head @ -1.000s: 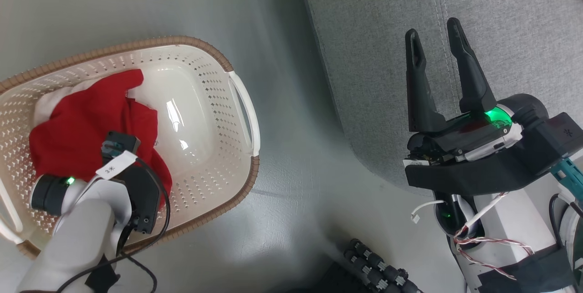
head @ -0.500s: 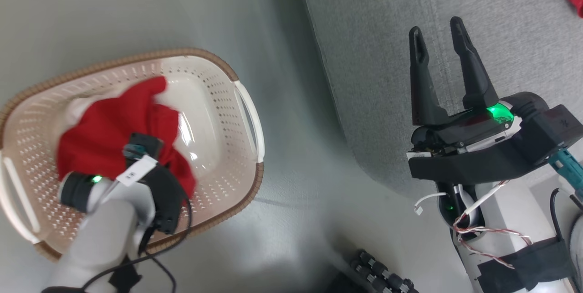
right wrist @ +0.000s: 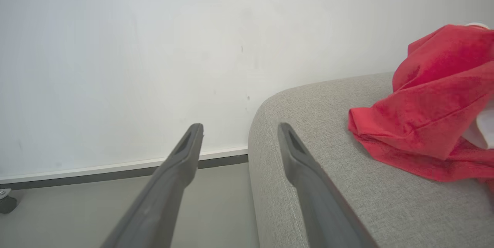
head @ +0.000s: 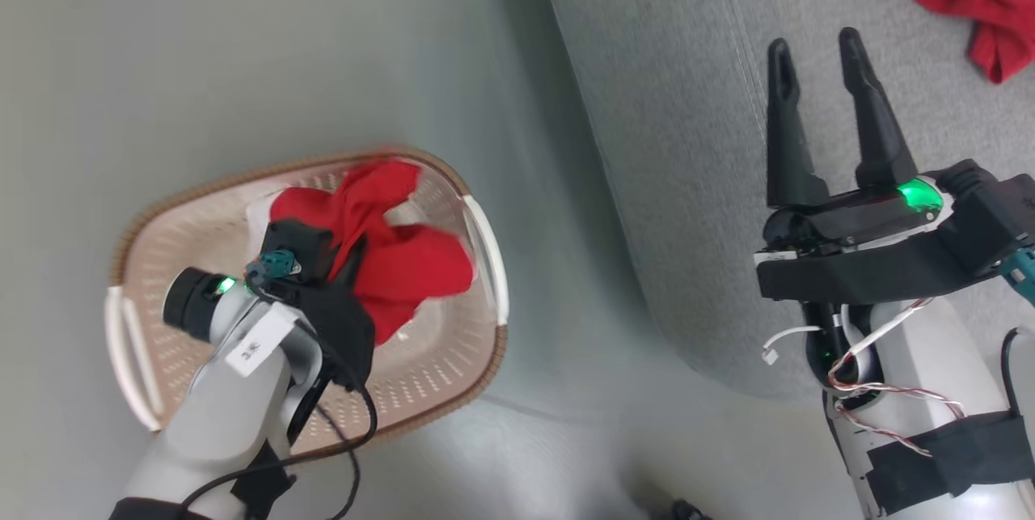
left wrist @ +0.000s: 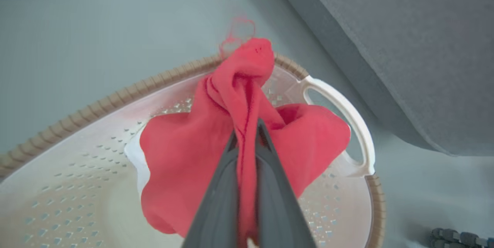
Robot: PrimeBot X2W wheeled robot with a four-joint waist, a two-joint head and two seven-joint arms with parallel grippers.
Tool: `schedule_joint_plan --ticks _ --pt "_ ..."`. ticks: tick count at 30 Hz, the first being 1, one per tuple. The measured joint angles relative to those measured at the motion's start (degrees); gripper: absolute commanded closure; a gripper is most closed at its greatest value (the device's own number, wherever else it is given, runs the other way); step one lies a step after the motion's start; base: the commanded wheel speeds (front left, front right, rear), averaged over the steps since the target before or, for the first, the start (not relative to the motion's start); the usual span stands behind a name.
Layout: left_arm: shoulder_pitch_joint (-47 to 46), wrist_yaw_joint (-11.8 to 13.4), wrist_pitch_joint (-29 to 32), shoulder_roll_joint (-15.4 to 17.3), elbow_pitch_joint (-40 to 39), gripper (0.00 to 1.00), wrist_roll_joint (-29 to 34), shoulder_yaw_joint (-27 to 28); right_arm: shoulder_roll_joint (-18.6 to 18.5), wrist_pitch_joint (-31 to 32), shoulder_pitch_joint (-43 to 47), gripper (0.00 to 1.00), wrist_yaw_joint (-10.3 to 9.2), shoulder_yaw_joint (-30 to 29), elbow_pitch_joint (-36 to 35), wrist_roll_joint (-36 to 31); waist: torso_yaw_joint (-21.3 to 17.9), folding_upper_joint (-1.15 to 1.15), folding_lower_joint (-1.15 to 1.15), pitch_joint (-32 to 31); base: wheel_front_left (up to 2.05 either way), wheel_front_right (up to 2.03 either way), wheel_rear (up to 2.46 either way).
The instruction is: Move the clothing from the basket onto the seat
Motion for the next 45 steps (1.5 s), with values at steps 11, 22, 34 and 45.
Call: schedule_joint_plan --ticks 11,22,34,45 --pt "0.0 -0.2 -8.5 -1.2 -7.0 1.0 -2.2 0.1 -1.0 0.0 1.9 0.0 0.93 -1.7 2.9 -0.4 4.6 0.0 0.0 -7.4 0.0 0.0 0.0" --pt "-2.4 -0.2 -9.5 -1.3 -19.3 1.0 -5.5 -1.5 -1.4 0.0 5.2 0.0 1.89 -0.8 5.7 -0.4 9.9 -0.01 0.0 -16.1 0.0 0.0 0.0" --pt "-3.2 -0.6 -9.5 -0.2 -23.5 1.0 -8.9 -1.5 -1.0 0.0 11.0 0.0 2.44 7.2 9.5 1.1 12.9 -0.01 -0.01 -27.2 0.0 0.0 0.0" --pt "1.4 -0.6 -9.5 -1.7 -26.6 1.0 -9.9 -2.6 -6.1 0.0 12.5 0.0 2.45 20.5 7.5 4.6 13.2 -0.02 0.0 -35.2 0.0 0.0 0.0"
